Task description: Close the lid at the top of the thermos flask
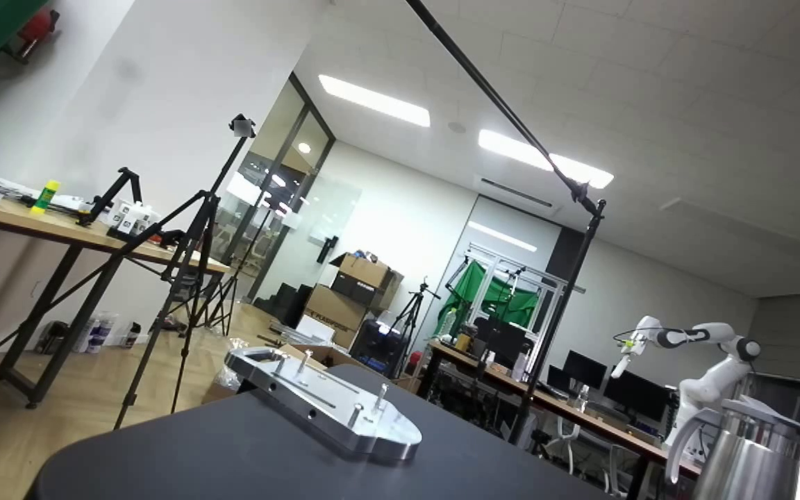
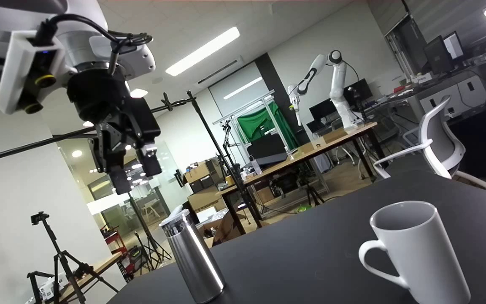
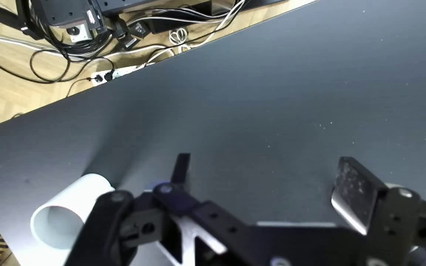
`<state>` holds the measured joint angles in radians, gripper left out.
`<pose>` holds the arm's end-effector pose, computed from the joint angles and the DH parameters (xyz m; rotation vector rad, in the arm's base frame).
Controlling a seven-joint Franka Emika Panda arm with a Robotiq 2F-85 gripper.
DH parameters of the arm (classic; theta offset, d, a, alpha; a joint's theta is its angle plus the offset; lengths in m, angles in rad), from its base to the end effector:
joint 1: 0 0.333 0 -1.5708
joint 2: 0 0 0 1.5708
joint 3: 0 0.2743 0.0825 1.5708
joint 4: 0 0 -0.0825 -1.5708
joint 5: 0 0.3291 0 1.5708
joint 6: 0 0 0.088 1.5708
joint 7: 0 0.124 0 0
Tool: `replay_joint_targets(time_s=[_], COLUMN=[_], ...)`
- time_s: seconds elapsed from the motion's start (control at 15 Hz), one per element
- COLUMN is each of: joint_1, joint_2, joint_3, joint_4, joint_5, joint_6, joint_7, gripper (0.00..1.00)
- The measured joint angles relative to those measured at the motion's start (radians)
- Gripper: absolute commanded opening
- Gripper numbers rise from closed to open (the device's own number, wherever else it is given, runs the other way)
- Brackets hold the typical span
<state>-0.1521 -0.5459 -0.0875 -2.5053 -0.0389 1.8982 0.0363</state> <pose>0.3337 -0.0852 0.4320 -3.1012 0.3868 0.0960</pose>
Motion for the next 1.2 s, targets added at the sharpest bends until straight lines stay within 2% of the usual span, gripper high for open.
replay_joint_targets(time_s=[0.07,0.13,0.2,0.27,0.53,0.87,1.0,1.2], joint_1=[0.002,0.006,0.011,0.018,0.052,0.107,0.13,0.152], joint_2=[0.014,0.039,0.073,0.113,0.295,0.452,0.483,0.509], joint_3=[0.002,0.005,0.01,0.017,0.057,0.109,0.123,0.131], joint_4=[0.008,0.025,0.05,0.082,0.253,0.435,0.481,0.526], joint_5=[0.001,0.002,0.005,0.009,0.024,0.023,0.023,0.015], joint_6=[0.018,0.041,0.062,0.08,0.141,0.142,0.127,0.096], joint_7=[0.001,0.003,0.003,0.005,0.056,0.13,0.142,0.145], gripper=[1.0,0.75,0.75,0.68,0.39,0.05,0.0,0.01])
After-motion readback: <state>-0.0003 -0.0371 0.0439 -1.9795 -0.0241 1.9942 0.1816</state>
